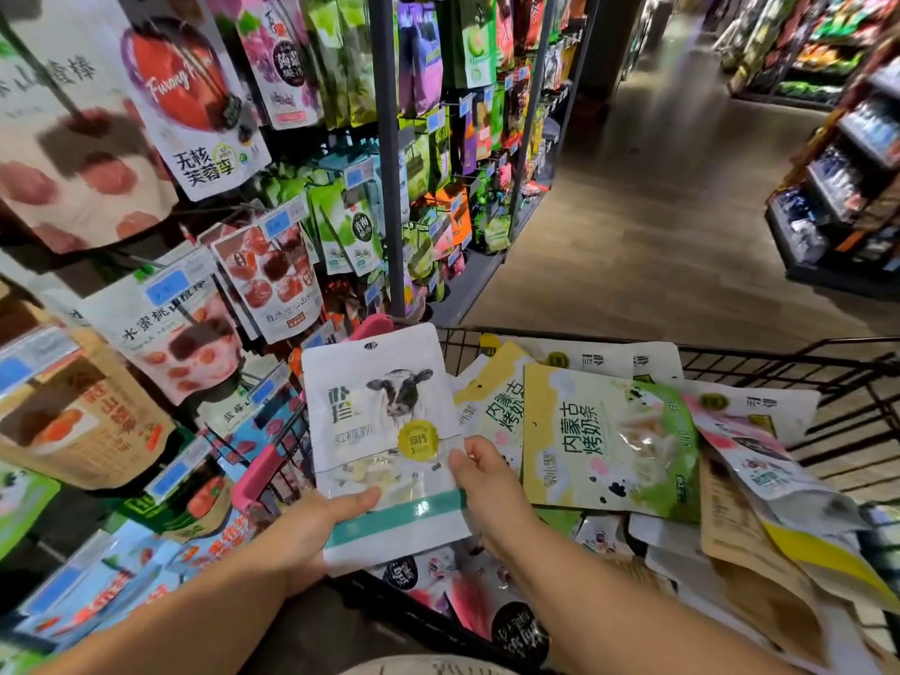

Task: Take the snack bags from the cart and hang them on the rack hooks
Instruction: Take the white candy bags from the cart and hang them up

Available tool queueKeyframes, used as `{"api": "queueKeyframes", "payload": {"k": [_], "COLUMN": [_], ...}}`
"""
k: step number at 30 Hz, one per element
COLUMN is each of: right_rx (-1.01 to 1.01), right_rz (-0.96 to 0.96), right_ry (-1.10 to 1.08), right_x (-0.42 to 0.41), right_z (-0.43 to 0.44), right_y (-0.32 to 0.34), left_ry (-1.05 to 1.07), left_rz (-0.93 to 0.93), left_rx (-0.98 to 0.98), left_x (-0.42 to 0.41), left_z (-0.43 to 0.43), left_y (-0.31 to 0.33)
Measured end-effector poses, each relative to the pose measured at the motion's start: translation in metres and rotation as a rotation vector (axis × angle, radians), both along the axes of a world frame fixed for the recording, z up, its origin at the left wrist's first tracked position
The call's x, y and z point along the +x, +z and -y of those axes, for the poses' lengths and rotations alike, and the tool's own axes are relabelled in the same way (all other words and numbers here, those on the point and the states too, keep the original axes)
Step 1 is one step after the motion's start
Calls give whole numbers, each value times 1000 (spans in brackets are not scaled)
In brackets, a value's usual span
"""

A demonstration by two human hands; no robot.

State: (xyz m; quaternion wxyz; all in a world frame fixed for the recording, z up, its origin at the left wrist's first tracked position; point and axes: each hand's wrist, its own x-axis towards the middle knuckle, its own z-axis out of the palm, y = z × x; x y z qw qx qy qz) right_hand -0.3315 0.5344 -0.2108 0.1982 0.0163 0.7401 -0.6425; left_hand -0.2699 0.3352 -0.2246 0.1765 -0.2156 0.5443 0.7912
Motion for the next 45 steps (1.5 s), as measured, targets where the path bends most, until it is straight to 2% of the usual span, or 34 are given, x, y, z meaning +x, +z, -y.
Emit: {"api": "queueKeyframes", "payload": {"k": [5,10,17,24,36,45], "right_rx": [24,37,-29,-132,-330,-520], "right_rz": [41,29,-102,-315,-605,-686], "right_ry": [136,217,360,451,797,933], "right_x": [9,9,-9,-9,34,85], "right_z": [3,19,57,138,290,367], "right_y": [1,17,64,118,246,316], "left_ry": [24,76,177,378,753,989], "left_rz": [-123,-172,-309,-453,-622,-708], "left_rx": [-112,-6,-140,-270,-483,-613], "left_x": [14,16,28,60,144,207], "left_z": [2,11,41,99,192,219], "left_y": [10,24,68,125,239,312]}}
